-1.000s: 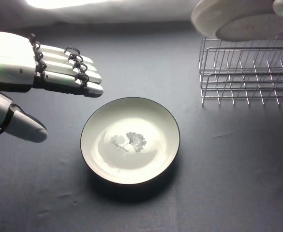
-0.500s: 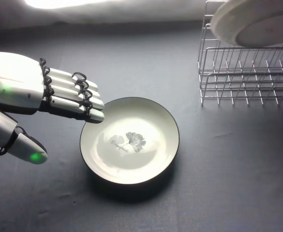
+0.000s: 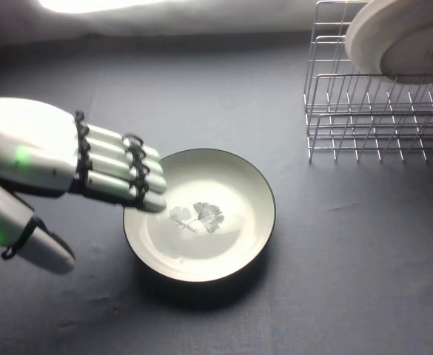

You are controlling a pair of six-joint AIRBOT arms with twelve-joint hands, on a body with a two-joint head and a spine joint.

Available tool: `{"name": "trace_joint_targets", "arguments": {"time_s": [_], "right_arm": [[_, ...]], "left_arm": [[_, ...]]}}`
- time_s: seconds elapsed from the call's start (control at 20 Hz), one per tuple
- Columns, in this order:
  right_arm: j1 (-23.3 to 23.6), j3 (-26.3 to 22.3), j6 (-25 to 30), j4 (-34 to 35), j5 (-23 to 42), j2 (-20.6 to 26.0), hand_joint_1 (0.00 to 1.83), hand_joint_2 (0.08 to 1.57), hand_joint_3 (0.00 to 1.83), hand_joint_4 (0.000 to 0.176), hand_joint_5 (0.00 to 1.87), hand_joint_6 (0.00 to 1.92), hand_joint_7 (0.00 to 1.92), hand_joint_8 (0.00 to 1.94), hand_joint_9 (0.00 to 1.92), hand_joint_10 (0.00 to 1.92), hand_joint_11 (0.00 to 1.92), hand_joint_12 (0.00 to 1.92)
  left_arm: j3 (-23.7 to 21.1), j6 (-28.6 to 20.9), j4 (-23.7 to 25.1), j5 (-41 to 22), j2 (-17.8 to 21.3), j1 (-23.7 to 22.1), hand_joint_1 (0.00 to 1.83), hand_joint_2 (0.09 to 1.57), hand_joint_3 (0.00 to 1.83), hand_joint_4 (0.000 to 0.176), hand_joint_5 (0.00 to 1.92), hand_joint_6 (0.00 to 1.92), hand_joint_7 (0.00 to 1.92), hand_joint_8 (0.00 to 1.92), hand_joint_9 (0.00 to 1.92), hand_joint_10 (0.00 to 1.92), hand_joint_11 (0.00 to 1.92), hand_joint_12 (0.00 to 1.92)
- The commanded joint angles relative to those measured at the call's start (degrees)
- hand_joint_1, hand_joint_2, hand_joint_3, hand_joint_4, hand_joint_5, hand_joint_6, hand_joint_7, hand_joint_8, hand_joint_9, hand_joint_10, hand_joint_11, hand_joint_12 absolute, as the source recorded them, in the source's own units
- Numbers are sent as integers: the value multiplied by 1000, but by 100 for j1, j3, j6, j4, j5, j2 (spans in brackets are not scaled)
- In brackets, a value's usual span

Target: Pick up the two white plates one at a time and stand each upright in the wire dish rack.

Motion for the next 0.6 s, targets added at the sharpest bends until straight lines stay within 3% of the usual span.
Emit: {"name": "trace_joint_targets", "arguments": {"time_s": [0.0,0.3,0.45,0.55], "right_arm": [[1,59,17,53,723,18,1385,1086,0,0,914,996,1055,827,1028,1029,891,1020],[-511,226,-46,52,875,-184,1393,1054,1,0,996,878,1135,699,1080,929,922,973],[-743,307,-72,52,979,-268,1392,1060,0,0,961,918,1114,739,1092,921,910,980],[-856,342,-97,19,1042,-303,1381,1098,1,0,882,1068,1018,875,1012,1048,836,1013]], "left_arm": [[-27,35,-402,-210,23,28,0,1251,0,0,38,2,0,0,0,0,0,0],[-167,220,-399,11,22,282,0,1250,0,0,50,4,5,0,0,0,0,0],[-206,251,-397,97,2,386,0,1243,0,0,45,8,3,1,0,0,0,0],[-219,251,-395,147,-8,416,0,1235,0,0,26,1,1,0,0,0,0,0]]}}
